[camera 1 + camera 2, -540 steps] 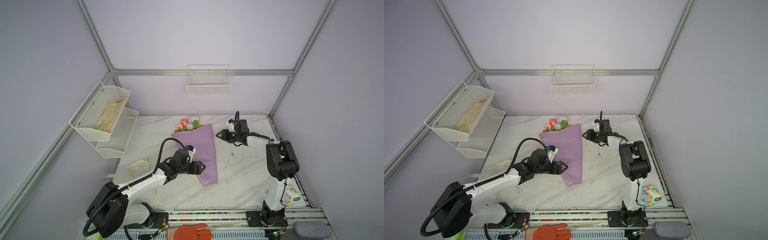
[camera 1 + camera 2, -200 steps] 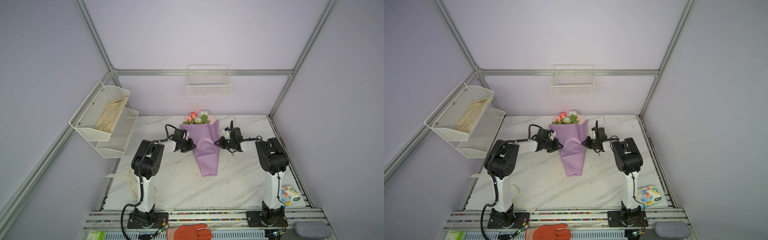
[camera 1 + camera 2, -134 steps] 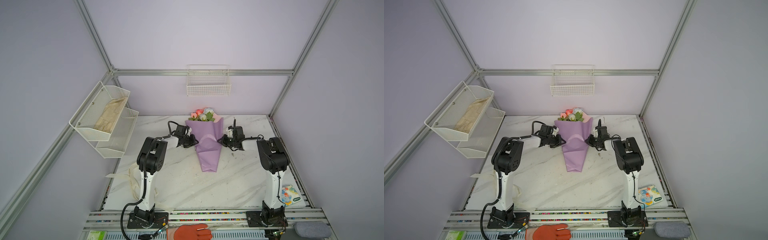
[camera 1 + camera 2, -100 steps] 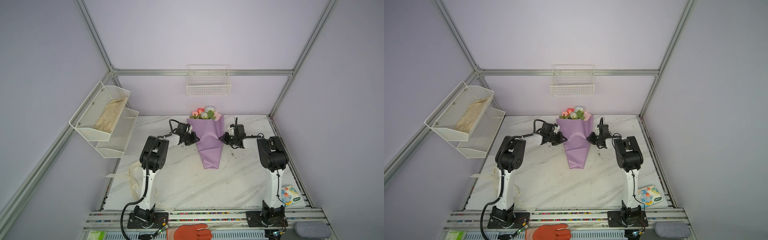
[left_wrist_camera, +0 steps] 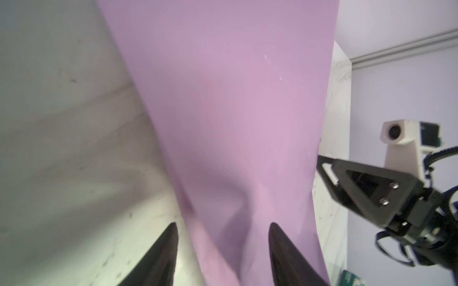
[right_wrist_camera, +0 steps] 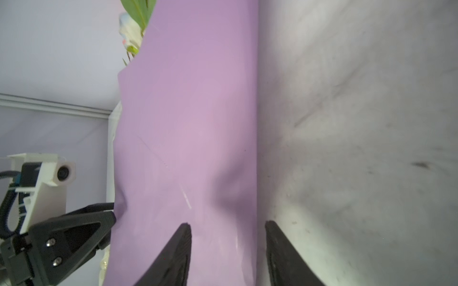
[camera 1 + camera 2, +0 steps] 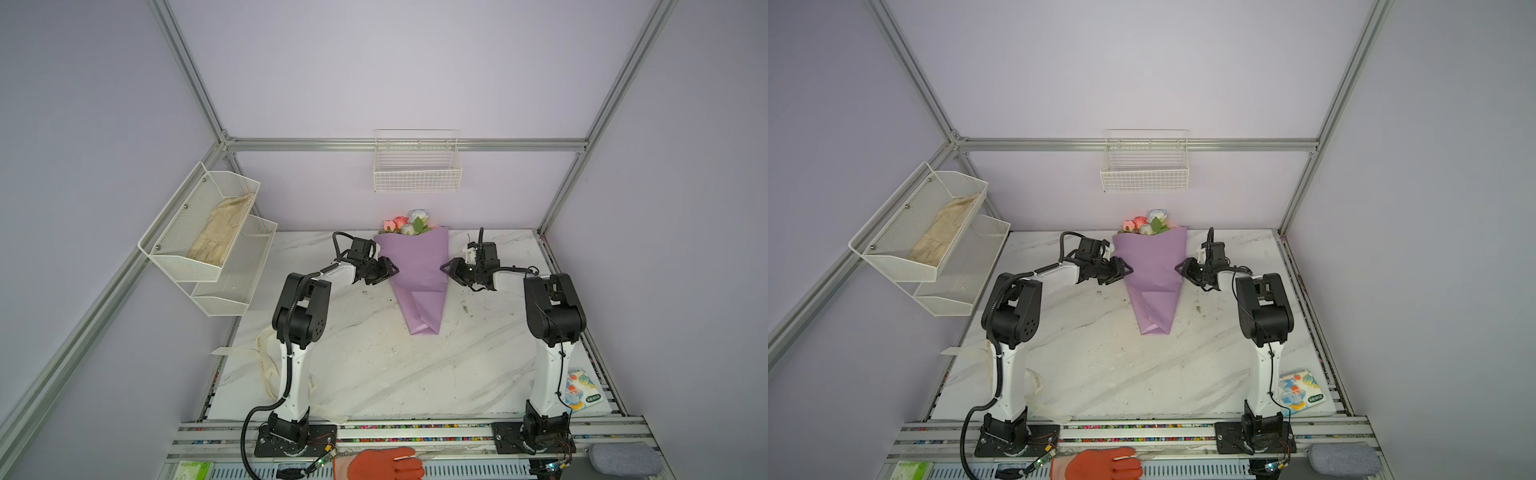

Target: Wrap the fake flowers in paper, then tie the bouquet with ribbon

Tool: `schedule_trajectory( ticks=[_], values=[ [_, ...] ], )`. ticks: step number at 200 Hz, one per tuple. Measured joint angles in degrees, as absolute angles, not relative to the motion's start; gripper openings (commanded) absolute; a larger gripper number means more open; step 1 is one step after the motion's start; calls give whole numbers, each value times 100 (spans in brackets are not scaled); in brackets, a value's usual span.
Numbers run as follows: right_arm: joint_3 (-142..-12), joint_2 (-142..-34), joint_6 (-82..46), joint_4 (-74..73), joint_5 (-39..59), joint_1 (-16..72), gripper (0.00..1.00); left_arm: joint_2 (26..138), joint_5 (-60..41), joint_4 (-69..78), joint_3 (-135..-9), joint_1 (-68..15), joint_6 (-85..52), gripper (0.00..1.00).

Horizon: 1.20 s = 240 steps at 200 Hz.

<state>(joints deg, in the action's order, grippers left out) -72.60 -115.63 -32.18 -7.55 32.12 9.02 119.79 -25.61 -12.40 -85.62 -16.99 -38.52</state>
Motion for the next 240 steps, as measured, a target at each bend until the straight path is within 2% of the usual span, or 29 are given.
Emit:
schedule_trajectory(
  ticks=[59,97,112,130,139,148,167,193,240],
  values=[
    [-6080,-9382,-2963,-482,3129,843,58,9524,-1737,-1767,-6788,-1678,-3485,72],
    [-5076,-8134,-3002,-401,3347,976,58,7714,-381,-2917,-5699,-1500,-3597,72],
    [-4748,-7723,-3061,-336,3365,1135,58,7013,316,-3439,-5378,-1393,-3780,75],
    [-4547,-7391,-3131,-202,3334,1413,58,6318,1103,-3992,-5009,-1216,-4058,87],
    [-4536,-7323,-3162,-139,3299,1579,58,6034,1496,-4342,-4836,-1066,-4265,90],
    [-4541,-7303,-3190,-113,3234,1761,58,5846,1798,-4624,-4692,-897,-4429,91],
    [-4563,-7336,-3277,-64,3122,2134,58,5627,2257,-5162,-4501,-504,-4711,100],
    [-4786,-7516,-3380,-38,3024,2486,58,5588,2722,-5636,-4456,23,-5004,100],
    [-5129,-7747,-3404,-38,2904,2604,58,6326,2716,-5601,-4445,989,-5004,100]
  ],
)
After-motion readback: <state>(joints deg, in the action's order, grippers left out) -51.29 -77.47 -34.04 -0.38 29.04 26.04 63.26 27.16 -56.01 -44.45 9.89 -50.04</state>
